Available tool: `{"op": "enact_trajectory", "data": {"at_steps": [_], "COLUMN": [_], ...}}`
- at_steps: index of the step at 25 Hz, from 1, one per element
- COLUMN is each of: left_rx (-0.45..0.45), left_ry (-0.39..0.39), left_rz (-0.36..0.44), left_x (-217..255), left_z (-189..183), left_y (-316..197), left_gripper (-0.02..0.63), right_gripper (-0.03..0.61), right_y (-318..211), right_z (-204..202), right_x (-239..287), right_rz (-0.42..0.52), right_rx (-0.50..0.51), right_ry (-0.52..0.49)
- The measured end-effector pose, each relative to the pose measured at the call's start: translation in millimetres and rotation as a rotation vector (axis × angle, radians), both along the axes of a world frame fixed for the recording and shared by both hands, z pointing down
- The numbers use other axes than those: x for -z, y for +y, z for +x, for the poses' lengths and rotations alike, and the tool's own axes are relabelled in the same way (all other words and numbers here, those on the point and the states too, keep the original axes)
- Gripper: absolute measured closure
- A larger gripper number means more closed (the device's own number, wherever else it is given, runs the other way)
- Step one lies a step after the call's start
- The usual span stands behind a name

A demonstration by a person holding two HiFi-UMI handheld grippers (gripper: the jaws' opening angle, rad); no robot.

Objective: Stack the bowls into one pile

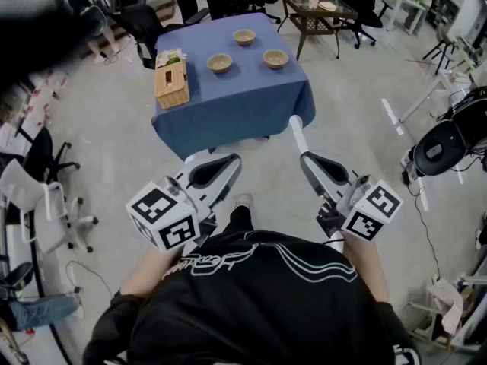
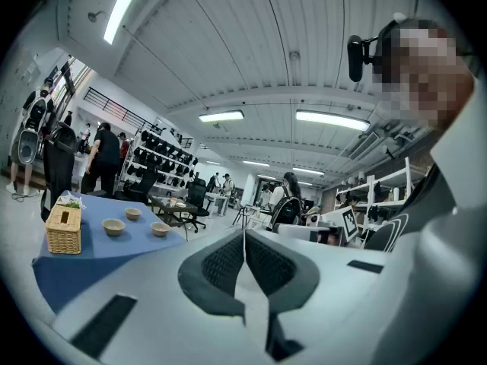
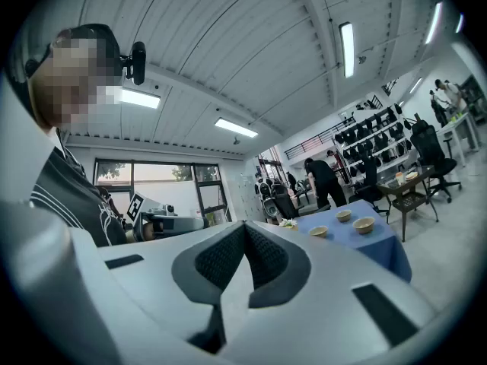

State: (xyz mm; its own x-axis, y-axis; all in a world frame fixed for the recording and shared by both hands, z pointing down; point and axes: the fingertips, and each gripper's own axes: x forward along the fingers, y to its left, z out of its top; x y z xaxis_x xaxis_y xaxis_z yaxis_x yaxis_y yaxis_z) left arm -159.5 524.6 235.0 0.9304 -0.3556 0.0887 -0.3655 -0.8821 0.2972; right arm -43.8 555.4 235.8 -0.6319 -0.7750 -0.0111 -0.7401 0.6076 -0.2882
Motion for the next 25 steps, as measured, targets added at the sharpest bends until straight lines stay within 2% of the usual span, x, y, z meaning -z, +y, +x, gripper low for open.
{"op": "enact_trajectory", "data": {"at_steps": [11,16,21,25], "left_rx": [-0.005,-0.007,0.003,0.015], "left_ry": [-0.011,0.001,0.017,0.012], "left_rz": [-0.003,-0.027,-0.061,-0.085], "left_x": [-11,-20,-31,-46], "left_z": [6,10,13,19], "left_y": [-8,-31,-57,-93], "left_gripper": [0.586,0.586,0.586,0.586], "right_gripper": [0.544,0.426,0.370,0.353], "right_y": [-6,-27,-50,-85], "right_z": [13,21,40,59], "right_x": [-14,-31,-49,-64], "right_rz": [-0.007,-0.051,-0.098,-0.127], "right_rx": [-0.059,-0.088,-0.144,-0.175], "right_ry": [0.025,0.061,0.082,0.085]}}
